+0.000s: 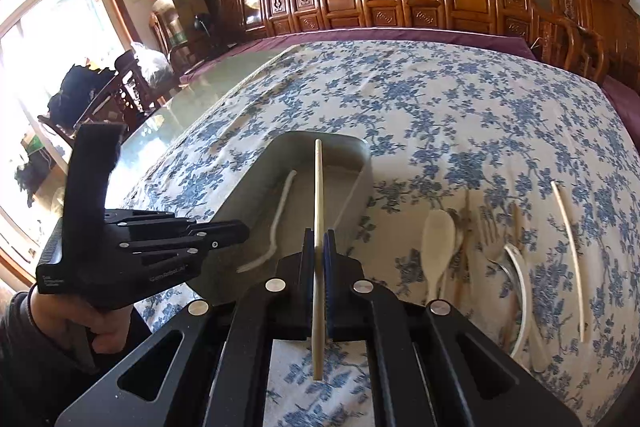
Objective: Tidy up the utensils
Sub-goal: 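Lower the chopstick into the tray with the right gripper while the left drops the fork in, then grasp a large white plastic spoon by its handle with the right gripper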
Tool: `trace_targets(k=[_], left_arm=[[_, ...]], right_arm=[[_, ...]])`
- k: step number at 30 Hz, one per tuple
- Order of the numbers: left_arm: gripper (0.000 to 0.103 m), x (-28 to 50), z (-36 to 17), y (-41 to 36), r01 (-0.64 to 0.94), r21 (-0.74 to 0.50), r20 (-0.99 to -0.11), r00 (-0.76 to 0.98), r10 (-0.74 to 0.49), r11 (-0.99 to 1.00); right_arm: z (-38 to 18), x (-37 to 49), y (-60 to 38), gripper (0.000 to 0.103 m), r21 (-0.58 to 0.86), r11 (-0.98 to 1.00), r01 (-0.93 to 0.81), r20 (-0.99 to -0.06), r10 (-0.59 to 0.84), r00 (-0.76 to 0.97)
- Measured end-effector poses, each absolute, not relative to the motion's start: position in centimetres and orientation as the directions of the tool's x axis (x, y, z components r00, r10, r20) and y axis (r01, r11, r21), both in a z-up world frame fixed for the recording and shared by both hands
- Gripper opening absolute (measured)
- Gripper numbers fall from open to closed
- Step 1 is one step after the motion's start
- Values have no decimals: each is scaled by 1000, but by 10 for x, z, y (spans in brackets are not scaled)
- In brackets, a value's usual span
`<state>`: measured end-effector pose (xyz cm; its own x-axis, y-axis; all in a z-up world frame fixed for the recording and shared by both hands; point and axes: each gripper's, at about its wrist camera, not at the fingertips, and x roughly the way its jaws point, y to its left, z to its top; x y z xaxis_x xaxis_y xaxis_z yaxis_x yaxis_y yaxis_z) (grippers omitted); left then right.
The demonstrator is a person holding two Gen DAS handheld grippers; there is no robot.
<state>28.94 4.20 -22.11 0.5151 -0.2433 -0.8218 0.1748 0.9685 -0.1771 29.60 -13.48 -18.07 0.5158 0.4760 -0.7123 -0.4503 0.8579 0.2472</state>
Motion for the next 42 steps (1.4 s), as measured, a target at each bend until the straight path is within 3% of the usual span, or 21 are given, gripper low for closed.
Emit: trace_targets(k=[18, 32, 35, 40, 42], left_arm=[[6, 286, -193, 78, 97, -111, -768, 623, -148, 989], [6, 281, -189, 78, 104, -101, -762, 631, -144, 989], [15, 279, -188, 71, 124, -98, -758, 634, -155, 987], [17, 276, -189, 51, 168, -94, -757, 628, -180, 981], [27, 275, -188, 40, 191, -94, -756, 625, -195, 977]], right_arm=[[-220, 331, -67, 5, 201, 905, -374, -793, 374, 481], [-223, 324, -63, 7, 246, 874, -419, -764, 441, 471], [-214, 317, -80, 7, 229, 875, -427, -751, 438, 494], [-199, 307, -127, 7, 188, 900, -393, -738, 393, 548], [-194, 304, -151, 7, 172, 914, -368, -734, 368, 571]])
